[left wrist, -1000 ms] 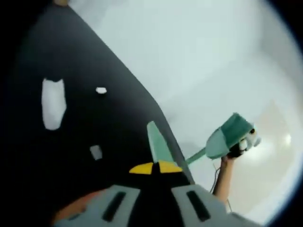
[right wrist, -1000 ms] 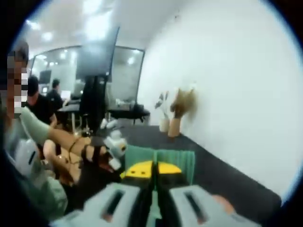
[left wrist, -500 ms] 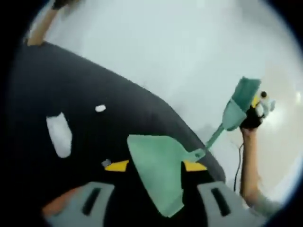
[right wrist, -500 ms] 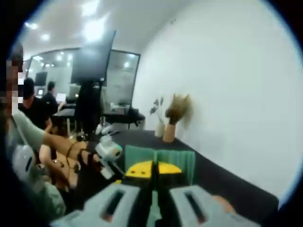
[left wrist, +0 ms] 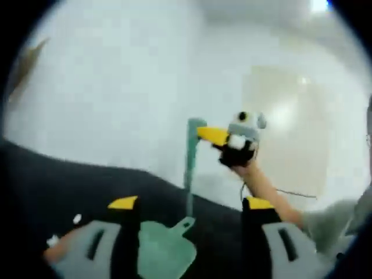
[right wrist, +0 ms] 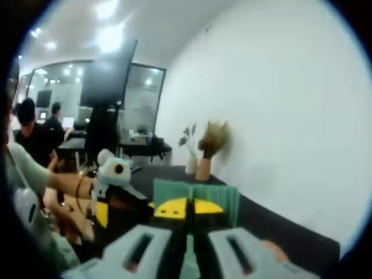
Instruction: Pick up the broom and sweep the trash on the tabletop into the dustpan.
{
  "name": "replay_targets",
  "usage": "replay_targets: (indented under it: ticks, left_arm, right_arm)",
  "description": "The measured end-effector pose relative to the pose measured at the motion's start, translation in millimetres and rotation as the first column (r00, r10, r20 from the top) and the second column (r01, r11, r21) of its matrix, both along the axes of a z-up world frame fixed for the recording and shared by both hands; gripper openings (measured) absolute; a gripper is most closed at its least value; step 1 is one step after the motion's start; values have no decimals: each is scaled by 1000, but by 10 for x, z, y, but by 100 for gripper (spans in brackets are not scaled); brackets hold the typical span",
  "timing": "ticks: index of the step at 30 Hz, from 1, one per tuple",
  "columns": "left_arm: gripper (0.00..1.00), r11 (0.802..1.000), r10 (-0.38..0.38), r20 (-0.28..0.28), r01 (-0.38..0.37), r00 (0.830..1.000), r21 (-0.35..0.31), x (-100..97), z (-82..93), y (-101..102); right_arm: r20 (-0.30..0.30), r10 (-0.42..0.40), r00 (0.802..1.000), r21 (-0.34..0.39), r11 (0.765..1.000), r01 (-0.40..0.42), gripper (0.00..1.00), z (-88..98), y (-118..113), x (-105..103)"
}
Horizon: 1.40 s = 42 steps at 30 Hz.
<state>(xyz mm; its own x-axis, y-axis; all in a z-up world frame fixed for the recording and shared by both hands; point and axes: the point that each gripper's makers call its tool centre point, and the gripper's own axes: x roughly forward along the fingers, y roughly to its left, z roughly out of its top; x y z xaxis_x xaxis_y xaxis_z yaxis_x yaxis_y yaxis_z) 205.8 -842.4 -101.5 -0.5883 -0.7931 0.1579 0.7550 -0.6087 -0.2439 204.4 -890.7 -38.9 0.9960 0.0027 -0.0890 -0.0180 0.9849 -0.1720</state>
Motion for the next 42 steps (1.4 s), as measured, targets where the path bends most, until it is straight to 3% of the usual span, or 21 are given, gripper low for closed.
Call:
replay_targets:
  ticks: [3,6,12,16,18,26,36,42]
  left_arm:
    - [58,1000,4,8,-4,1000,-12,-22,67,-22]
    - [57,999,-14,-32,13,999,-37,-43,137,-15]
    - [58,999,-11,-41,9,999,-51,107,263,72]
    - [54,996,6,-108,-16,994,-86,284,469,137]
    - [50,996,7,-102,-16,995,-86,302,496,146]
    - [29,997,20,-13,-21,1000,-80,212,386,122]
    - [6,996,46,-15,-47,999,-79,267,387,85]
    - [3,995,68,-29,-70,997,-76,309,377,57]
  right_arm:
    - [27,9,1000,15,1000,-9,1,122,68,59]
    - [39,27,999,21,999,-28,1,173,183,109]
    - [-3,49,999,-27,998,-50,1,106,328,167]
    - [-26,52,998,-43,998,-53,1,51,339,214]
    - [-28,57,998,-45,997,-58,1,39,351,241]
    - [-52,82,995,-49,995,-85,1,-37,429,365]
    - [-52,95,994,-44,994,-97,1,-71,478,379]
    - [-44,84,995,-62,994,-87,1,-85,485,397]
